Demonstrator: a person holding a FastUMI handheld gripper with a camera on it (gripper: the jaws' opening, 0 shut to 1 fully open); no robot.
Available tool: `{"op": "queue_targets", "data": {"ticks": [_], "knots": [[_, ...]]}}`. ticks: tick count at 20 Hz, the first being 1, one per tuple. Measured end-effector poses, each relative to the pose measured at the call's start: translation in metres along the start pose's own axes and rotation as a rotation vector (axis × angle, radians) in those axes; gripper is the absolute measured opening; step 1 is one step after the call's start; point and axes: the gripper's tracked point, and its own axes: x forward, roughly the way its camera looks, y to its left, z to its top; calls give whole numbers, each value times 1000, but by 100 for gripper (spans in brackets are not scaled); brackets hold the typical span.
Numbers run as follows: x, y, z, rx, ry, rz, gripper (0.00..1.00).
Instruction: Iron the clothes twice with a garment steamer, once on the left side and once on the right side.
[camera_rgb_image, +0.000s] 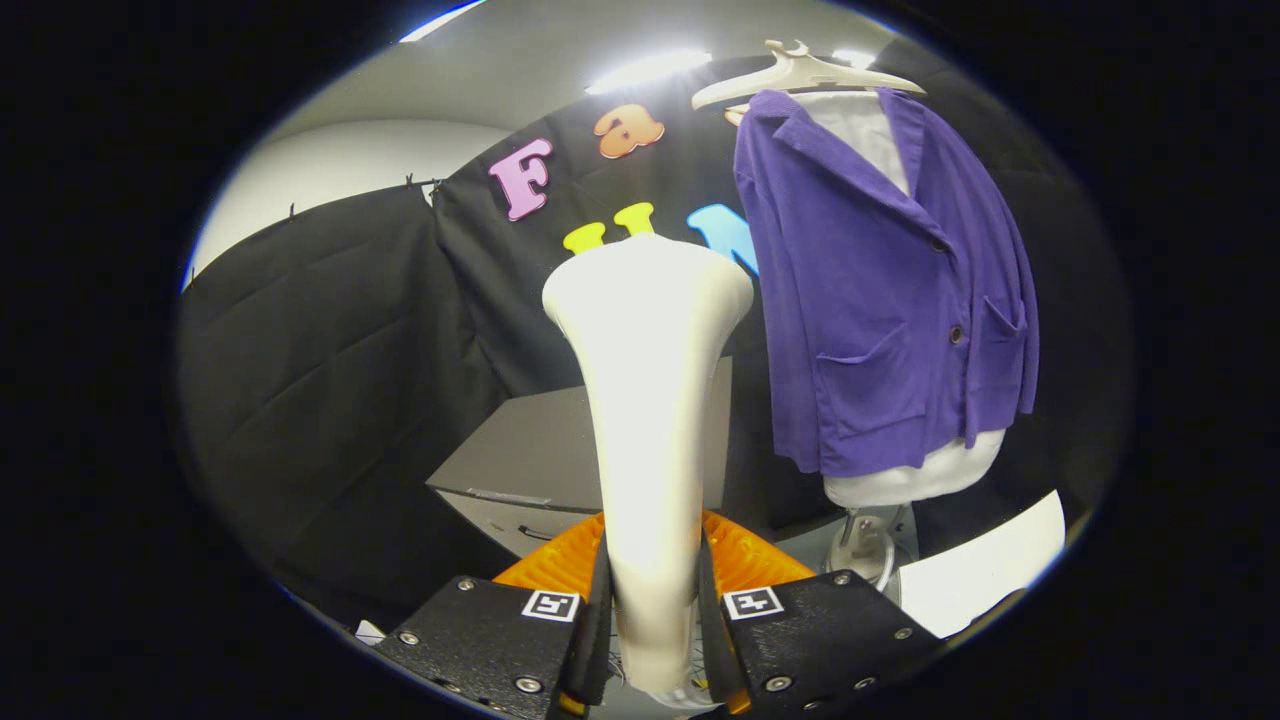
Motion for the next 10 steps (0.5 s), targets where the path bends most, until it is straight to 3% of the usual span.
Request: {"op": "queue_targets", "data": {"ticks": [10], "knots": [[-61,-43,-74,50,25,-106,38]]}}
